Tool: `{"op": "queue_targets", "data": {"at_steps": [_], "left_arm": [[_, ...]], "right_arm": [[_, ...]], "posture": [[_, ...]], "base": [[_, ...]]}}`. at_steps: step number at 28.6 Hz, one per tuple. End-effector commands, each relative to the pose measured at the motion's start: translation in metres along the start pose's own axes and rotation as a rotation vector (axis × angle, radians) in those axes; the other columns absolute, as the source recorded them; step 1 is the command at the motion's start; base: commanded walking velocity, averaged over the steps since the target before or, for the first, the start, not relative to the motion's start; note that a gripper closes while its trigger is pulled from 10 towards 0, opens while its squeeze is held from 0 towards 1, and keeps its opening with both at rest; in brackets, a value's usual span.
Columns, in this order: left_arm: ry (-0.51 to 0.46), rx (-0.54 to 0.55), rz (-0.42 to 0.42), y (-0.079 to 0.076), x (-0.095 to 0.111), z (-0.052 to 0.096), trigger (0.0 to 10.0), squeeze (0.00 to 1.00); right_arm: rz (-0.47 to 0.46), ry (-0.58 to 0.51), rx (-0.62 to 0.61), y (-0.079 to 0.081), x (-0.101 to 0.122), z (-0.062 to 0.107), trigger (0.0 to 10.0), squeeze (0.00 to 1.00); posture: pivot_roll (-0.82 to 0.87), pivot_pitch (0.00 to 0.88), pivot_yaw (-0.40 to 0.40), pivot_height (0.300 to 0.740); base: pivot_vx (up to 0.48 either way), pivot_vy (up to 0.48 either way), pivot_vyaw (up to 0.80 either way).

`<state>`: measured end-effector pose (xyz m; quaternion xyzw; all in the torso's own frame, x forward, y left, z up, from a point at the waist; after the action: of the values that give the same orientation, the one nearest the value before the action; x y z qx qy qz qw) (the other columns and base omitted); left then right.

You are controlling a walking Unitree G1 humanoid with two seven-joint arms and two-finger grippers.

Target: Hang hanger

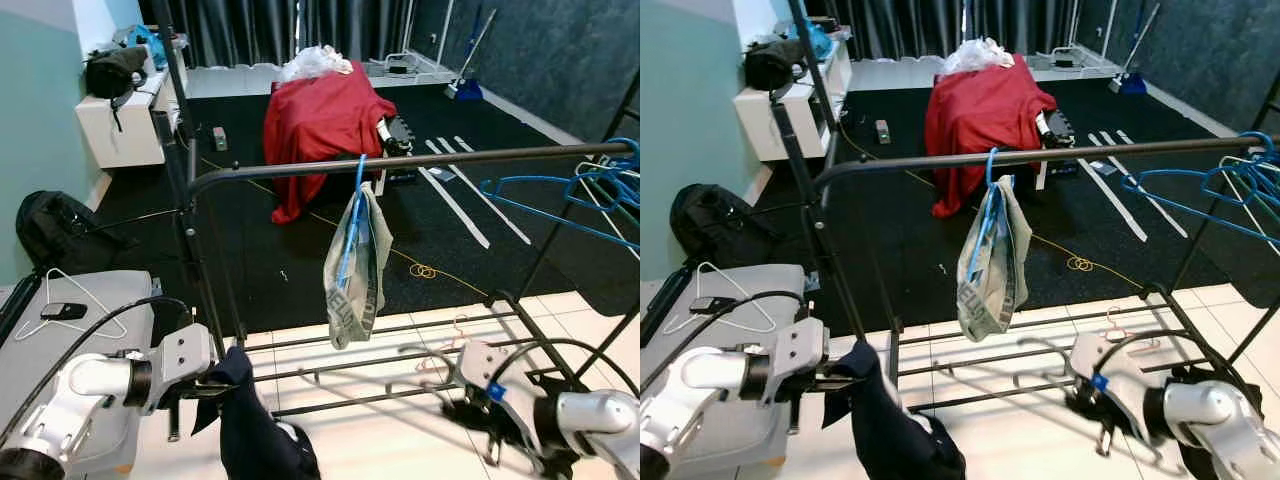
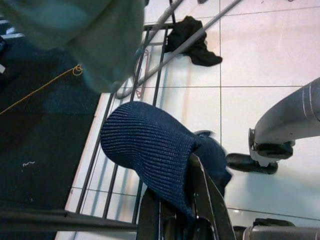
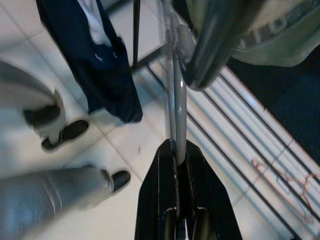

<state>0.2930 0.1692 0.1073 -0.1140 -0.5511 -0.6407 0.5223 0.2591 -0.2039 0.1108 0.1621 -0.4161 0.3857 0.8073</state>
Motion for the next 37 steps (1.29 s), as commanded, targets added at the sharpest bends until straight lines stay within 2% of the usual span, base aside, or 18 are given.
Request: {"op": "queue_targets", "data": {"at_steps": [1, 3, 4, 5, 6, 7, 9, 10, 11, 12, 14, 20, 27, 28, 30, 31, 33, 37], "left_arm": [[0.043, 0.022, -0.006, -0.006, -0.006, 0.000, 10.0, 0.00], [0.074, 0.053, -0.001, -0.005, -0.012, 0.001, 10.0, 0.00], [0.081, 0.174, 0.069, 0.005, -0.014, 0.000, 10.0, 0.00], [0.081, 0.174, 0.069, 0.005, -0.014, 0.000, 10.0, 0.00], [0.070, 0.332, 0.172, 0.018, -0.016, -0.001, 10.0, 0.00], [0.059, 0.429, 0.250, 0.025, -0.017, -0.001, 10.0, 0.00], [0.059, 0.429, 0.250, 0.025, -0.017, -0.001, 10.0, 0.00], [0.055, 0.525, 0.342, 0.029, -0.019, -0.001, 10.0, 0.00], [0.055, 0.525, 0.342, 0.029, -0.019, -0.001, 10.0, 0.00], [0.032, 0.603, 0.444, 0.028, -0.020, -0.004, 10.0, 0.00], [0.012, 0.655, 0.558, 0.019, -0.019, -0.011, 10.0, 0.00], [0.045, 0.644, 0.622, 0.002, -0.015, -0.021, 10.0, 0.00], [0.059, 0.642, 0.622, -0.003, -0.015, -0.022, 10.0, 0.00], [0.124, 0.694, 0.632, -0.003, -0.024, -0.019, 10.0, 0.00], [0.124, 0.694, 0.632, -0.003, -0.024, -0.019, 10.0, 0.00], [0.159, 0.772, 0.655, 0.000, -0.031, -0.015, 10.0, 0.00], [0.204, 0.852, 0.693, 0.002, -0.036, -0.011, 10.0, 0.00], [0.211, 0.855, 0.704, 0.001, -0.033, -0.012, 10.0, 0.00]], "right_arm": [[-0.035, 0.064, 0.129, 0.025, -0.014, -0.002, 0.0, 0.00], [-0.042, 0.102, 0.171, 0.031, -0.021, 0.000, 0.0, 0.00], [-0.064, 0.102, 0.157, 0.031, -0.024, 0.000, 0.0, 0.00], [-0.064, 0.102, 0.157, 0.031, -0.024, 0.000, 0.0, 0.00], [-0.108, 0.057, 0.124, 0.028, -0.023, -0.004, 0.0, 0.00], [-0.139, 0.015, 0.094, 0.025, -0.021, -0.008, 0.0, 0.00], [-0.139, 0.015, 0.094, 0.025, -0.021, -0.008, 0.0, 0.00], [-0.220, -0.074, 0.081, 0.026, -0.015, -0.017, 0.0, 0.00], [-0.220, -0.074, 0.081, 0.026, -0.015, -0.017, 0.0, 0.00], [-0.322, -0.173, 0.043, 0.026, -0.009, -0.030, 10.0, 0.00], [-0.449, -0.273, 0.028, 0.033, -0.002, -0.050, 10.0, 0.00], [-0.536, -0.334, -0.044, 0.034, 0.004, -0.070, 10.0, 0.00], [-0.548, -0.334, -0.046, 0.036, 0.006, -0.074, 10.0, 0.00], [-0.572, -0.338, -0.064, 0.035, 0.007, -0.077, 10.0, 0.00], [-0.572, -0.338, -0.064, 0.035, 0.007, -0.077, 10.0, 0.00], [-0.614, -0.356, -0.126, 0.029, 0.007, -0.079, 10.0, 0.00], [-0.687, -0.388, -0.208, 0.022, 0.007, -0.086, 10.0, 0.00], [-0.711, -0.400, -0.222, 0.024, 0.009, -0.090, 10.0, 0.00]], "posture": [[-0.07, 0.090, 0.008, 0.740], [-0.07, 0.090, 0.008, 0.740], [-0.08, 0.089, 0.010, 0.740], [-0.08, 0.089, 0.010, 0.740], [-0.08, 0.087, 0.012, 0.740], [-0.09, 0.087, 0.014, 0.740], [-0.09, 0.087, 0.014, 0.740], [-0.09, 0.081, 0.022, 0.740], [-0.09, 0.081, 0.022, 0.740], [-0.08, 0.080, 0.024, 0.740], [-0.08, 0.079, 0.023, 0.740], [-0.06, 0.073, 0.009, 0.740], [-0.06, 0.071, 0.009, 0.740], [-0.05, 0.065, 0.011, 0.740], [-0.05, 0.065, 0.011, 0.740], [-0.04, 0.057, 0.001, 0.740], [-0.03, 0.050, -0.004, 0.740], [-0.03, 0.045, -0.003, 0.740]], "base": [[0.000, 0.000, 0.00], [0.000, 0.000, 0.00], [0.000, 0.000, 0.00], [0.000, 0.000, 0.00], [0.000, 0.000, 0.00], [0.000, 0.000, 0.00], [0.000, 0.000, 0.00], [0.000, 0.000, 0.00], [0.000, 0.000, 0.00], [0.000, 0.000, 0.00], [0.000, 0.000, 0.00], [0.000, 0.000, 0.00], [0.000, 0.000, 0.00], [0.000, 0.000, 0.00], [0.000, 0.000, 0.00], [0.000, 0.000, 0.00], [0.000, 0.000, 0.00], [0.000, 0.000, 0.00]]}}
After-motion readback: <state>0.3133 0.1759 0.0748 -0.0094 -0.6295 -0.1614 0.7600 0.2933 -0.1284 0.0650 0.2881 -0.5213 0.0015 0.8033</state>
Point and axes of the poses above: a point about 5 cm out from each wrist's last joint towards the gripper, its own z axis pointing back from the gripper into the wrist, its own x axis along the axis of the wrist's last joint, y = z × x, the point moved 4 cm from there along -z, pointing out of the wrist towards the gripper, and after that the axes turned 14 degrees about -z, right-handed, at the moved point
